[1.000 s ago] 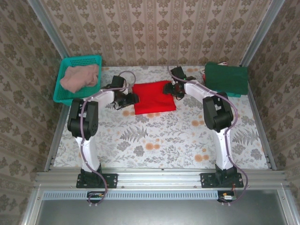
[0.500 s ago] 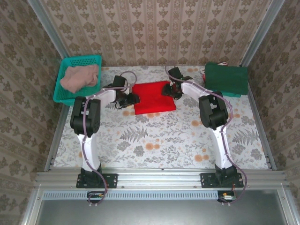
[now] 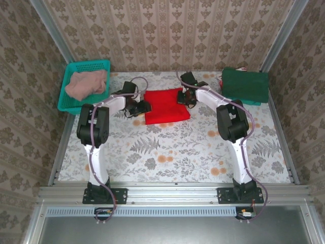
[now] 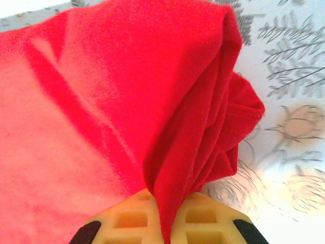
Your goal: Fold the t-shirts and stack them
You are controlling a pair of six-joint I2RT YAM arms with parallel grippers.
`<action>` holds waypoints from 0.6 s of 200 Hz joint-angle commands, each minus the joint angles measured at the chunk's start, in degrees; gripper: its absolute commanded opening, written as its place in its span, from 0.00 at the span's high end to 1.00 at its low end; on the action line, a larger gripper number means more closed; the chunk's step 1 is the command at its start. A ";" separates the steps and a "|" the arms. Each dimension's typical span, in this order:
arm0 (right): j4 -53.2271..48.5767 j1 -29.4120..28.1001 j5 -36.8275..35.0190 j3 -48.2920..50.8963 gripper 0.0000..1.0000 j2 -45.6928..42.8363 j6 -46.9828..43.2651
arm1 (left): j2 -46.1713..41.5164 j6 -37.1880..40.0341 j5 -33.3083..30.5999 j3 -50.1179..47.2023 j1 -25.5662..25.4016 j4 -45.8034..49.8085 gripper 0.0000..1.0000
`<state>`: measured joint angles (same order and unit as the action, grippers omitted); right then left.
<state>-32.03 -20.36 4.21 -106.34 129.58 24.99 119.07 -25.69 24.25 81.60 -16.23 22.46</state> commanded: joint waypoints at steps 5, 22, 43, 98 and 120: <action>-5.66 2.06 -6.19 0.86 1.00 -7.02 -6.27 | -3.76 1.35 0.44 -2.73 2.47 0.51 0.49; -6.75 3.92 -6.27 1.51 1.00 -8.01 -6.58 | -4.54 1.61 0.56 -3.71 3.59 0.60 0.49; -5.23 4.95 -6.79 5.57 1.00 -9.76 -6.15 | -5.46 1.84 0.62 -4.61 4.21 0.53 0.49; -5.65 7.64 -7.53 5.32 1.00 -11.15 -7.47 | -5.77 2.28 0.57 -4.69 4.20 1.24 0.49; -9.24 8.60 -8.64 -0.54 1.00 -9.61 -11.66 | -5.69 2.14 0.53 -5.02 4.38 1.17 0.49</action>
<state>-37.34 -12.67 -1.78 -100.20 120.16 18.35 115.22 -24.88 24.40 77.34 -12.01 22.63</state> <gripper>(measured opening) 0.083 0.512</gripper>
